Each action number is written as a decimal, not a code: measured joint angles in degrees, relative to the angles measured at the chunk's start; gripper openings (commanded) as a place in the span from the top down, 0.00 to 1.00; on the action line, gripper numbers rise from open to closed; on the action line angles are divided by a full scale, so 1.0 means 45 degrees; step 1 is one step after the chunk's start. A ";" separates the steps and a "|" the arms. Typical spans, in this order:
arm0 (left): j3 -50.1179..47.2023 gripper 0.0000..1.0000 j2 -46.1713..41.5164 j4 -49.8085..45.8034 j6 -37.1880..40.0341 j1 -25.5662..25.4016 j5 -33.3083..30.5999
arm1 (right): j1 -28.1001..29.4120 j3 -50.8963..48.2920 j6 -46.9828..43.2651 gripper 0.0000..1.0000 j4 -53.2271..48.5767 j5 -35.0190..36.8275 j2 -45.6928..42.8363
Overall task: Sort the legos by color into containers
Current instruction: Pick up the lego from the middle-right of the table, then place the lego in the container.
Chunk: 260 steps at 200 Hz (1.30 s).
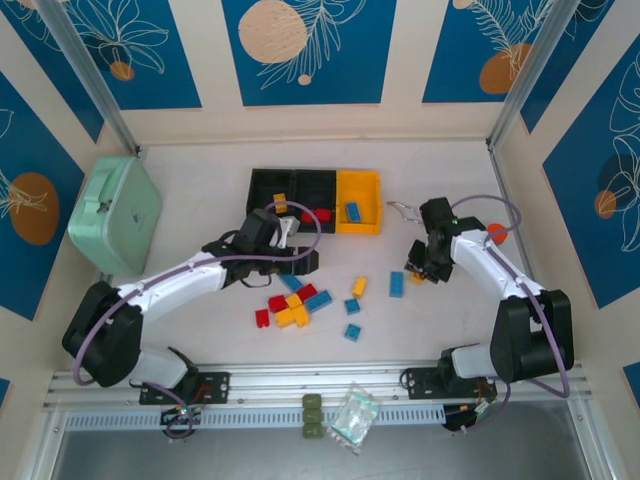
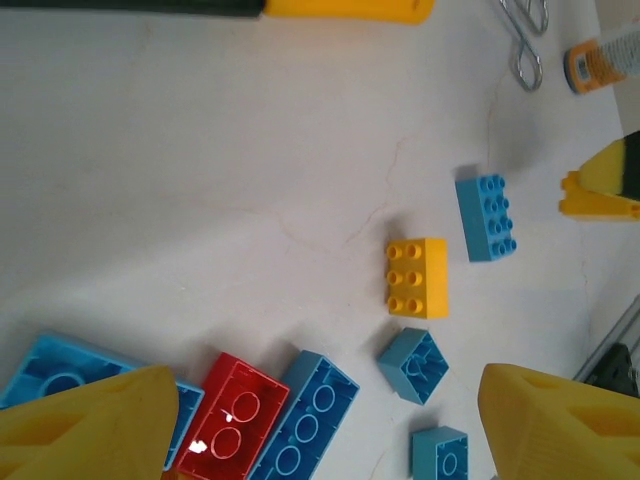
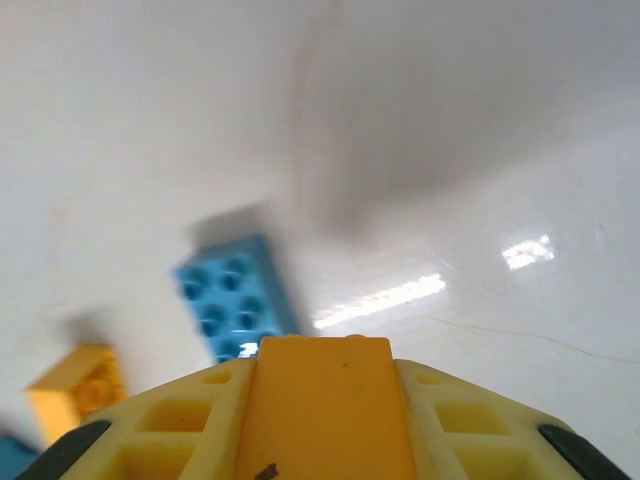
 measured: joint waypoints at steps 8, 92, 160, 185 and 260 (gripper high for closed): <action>-0.0005 0.22 -0.0311 -0.0189 -0.0068 0.0180 -0.0233 | 0.0214 0.0491 -0.0044 0.76 -0.0019 -0.0015 0.0005; -0.0835 0.23 -0.3264 -0.2623 -0.1161 0.2467 -0.2089 | 0.3453 0.7150 -0.0379 0.77 0.0427 -0.0976 0.4663; -0.2191 0.23 -0.4818 -0.3934 -0.2152 0.3128 -0.2584 | 0.5411 1.5586 -0.0709 0.77 -0.0024 -0.2341 1.0822; -0.2487 0.23 -0.4969 -0.4090 -0.2259 0.3240 -0.2579 | 0.5595 1.8457 -0.0607 0.77 -0.0442 -0.2958 1.2939; -0.2973 0.23 -0.5090 -0.4031 -0.2492 0.3347 -0.2477 | 0.5586 2.1658 0.0675 0.70 -0.0306 -0.4609 1.6402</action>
